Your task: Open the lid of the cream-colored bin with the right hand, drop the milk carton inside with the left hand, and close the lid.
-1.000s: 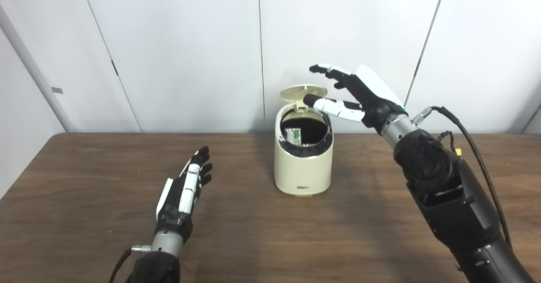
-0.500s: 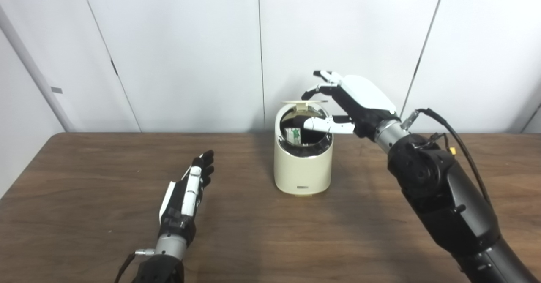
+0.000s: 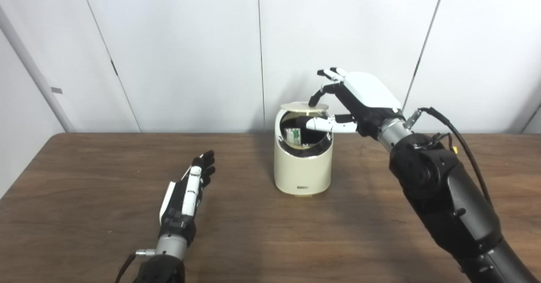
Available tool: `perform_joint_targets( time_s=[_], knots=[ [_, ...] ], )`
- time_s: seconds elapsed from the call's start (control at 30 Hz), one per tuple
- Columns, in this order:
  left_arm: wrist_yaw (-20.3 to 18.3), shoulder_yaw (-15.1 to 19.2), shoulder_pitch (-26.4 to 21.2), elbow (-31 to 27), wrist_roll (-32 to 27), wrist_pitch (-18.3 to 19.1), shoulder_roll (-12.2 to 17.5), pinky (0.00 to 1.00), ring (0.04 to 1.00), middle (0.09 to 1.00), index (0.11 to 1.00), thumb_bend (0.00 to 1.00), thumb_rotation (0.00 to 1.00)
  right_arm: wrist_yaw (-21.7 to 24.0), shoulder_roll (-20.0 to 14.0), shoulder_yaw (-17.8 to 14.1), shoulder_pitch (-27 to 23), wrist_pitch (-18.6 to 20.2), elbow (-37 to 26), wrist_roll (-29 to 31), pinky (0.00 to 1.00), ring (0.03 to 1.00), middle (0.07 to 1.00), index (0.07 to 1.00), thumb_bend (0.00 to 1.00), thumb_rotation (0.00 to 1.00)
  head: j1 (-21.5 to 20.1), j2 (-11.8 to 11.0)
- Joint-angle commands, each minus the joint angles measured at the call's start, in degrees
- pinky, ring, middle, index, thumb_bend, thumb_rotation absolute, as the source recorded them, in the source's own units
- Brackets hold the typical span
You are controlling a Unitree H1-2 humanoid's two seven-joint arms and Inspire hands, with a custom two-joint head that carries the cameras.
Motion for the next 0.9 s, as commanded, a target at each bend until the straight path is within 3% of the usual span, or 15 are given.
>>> perform_joint_targets(
  time_s=[0.0,0.2,0.87],
  knots=[
    [0.07,-0.29,-2.19,-1.91,0.54,-1.64,0.1,0.96,0.926,0.926,0.926,0.44,1.0,0.12,-0.21,-0.3,-1.54,-1.0,-2.52,-1.5,0.89,0.999,0.944,0.628,0.58,0.85,0.16,0.08],
    [0.39,-0.52,-2.26,-1.98,0.94,-1.91,0.24,0.98,0.936,0.933,0.925,0.42,1.0,1.1,0.45,0.18,-0.94,-1.71,-2.41,-2.41,0.95,1.0,0.961,0.65,0.6,0.83,0.53,0.24],
    [0.77,-0.58,-2.58,-1.59,2.43,-1.44,0.39,0.95,0.933,0.939,0.926,0.47,1.0,4.99,0.28,0.72,0.95,-3.62,-2.88,-4.29,1.0,1.0,1.0,0.641,0.64,0.88,0.65,0.53]
  ],
)
